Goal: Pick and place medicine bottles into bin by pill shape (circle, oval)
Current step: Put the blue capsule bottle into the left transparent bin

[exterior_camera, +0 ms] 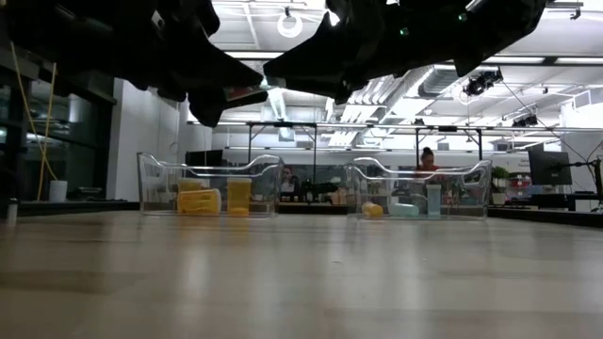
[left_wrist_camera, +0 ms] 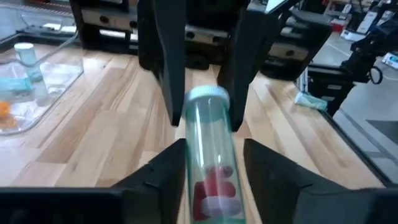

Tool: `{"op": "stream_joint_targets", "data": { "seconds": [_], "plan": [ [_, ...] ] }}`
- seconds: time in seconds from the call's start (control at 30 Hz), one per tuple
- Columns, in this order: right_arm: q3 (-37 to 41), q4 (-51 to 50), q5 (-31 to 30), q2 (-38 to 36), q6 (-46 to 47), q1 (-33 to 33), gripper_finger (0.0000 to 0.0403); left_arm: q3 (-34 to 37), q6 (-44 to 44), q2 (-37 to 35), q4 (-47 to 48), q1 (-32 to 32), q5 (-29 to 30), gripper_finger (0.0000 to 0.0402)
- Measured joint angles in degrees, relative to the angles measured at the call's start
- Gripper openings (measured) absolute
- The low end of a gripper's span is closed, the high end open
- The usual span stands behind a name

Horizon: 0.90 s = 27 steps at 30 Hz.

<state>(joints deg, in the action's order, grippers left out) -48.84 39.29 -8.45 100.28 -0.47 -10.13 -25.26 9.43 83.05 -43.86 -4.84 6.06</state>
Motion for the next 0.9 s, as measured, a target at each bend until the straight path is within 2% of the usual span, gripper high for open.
{"op": "stream_joint_targets", "data": {
  "seconds": [0.17, 0.3, 0.4, 0.6, 0.7, 0.9],
  "plan": [
    [0.0, 0.0, -0.9, 0.0, 0.0, 0.0, 0.0094, 0.0, 0.0, 0.0, 1.1, 0.0, 1.1, 0.0097],
    [0.0, 0.0, -1.1, 0.0, -0.1, 0.0, 0.0094, 0.0, 0.0, 0.0, 1.2, 0.0, 2.4, 0.0075],
    [0.0, 0.0, -1.2, 0.0, -0.1, 0.0, 0.0096, 0.0, 0.0, 0.0, 1.2, 0.0, 2.4, 0.0076],
    [0.0, 0.0, -1.2, 0.0, 1.6, 0.0, 0.0119, 0.0, 0.0, 0.0, 1.0, 0.0, 2.9, 0.0102],
    [0.0, 0.4, -1.5, 0.1, 1.9, 0.0, 0.0142, 0.0, 0.7, 0.0, 1.1, 0.0, 4.2, 0.0105],
    [0.0, 3.1, -6.5, 0.1, 1.9, 0.0, 0.0203, 0.0, 0.9, -0.3, 1.6, 0.0, 4.8, 0.0096]
  ]
}}
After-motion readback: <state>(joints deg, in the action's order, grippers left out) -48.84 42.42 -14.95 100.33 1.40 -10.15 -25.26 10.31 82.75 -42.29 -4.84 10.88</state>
